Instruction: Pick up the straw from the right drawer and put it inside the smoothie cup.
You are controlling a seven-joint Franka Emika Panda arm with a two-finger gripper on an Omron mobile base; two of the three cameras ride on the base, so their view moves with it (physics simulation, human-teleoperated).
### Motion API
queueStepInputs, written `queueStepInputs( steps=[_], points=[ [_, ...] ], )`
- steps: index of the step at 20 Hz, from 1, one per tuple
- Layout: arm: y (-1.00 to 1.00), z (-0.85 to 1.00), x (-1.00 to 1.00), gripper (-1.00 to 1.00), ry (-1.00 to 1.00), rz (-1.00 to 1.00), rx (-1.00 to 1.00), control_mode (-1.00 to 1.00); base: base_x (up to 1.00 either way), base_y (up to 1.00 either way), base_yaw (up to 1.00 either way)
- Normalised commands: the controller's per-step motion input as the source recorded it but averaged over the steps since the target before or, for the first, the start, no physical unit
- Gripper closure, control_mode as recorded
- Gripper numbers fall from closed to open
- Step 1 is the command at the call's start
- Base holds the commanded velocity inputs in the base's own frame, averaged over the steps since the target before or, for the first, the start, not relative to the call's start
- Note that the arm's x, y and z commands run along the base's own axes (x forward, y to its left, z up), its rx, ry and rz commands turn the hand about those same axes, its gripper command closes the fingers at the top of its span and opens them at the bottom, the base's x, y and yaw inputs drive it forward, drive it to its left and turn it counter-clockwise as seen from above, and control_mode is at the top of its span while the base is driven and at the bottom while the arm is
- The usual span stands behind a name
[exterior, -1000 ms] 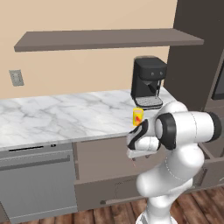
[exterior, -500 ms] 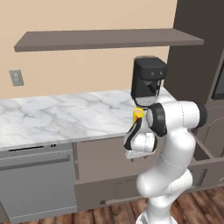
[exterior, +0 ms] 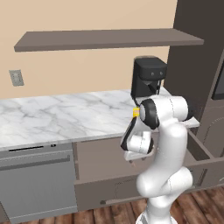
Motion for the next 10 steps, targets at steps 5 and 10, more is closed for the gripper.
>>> queueStepInputs(
  steps=[5, 10],
  points=[
    [0.0, -0.23, 0.19, -1.0, 0.0, 0.0, 0.0, -1.0, 0.0, 0.0, 0.0],
    [0.0, -0.2, 0.23, -1.0, 0.0, 0.0, 0.0, -1.0, 0.0, 0.0, 0.0]
  ],
)
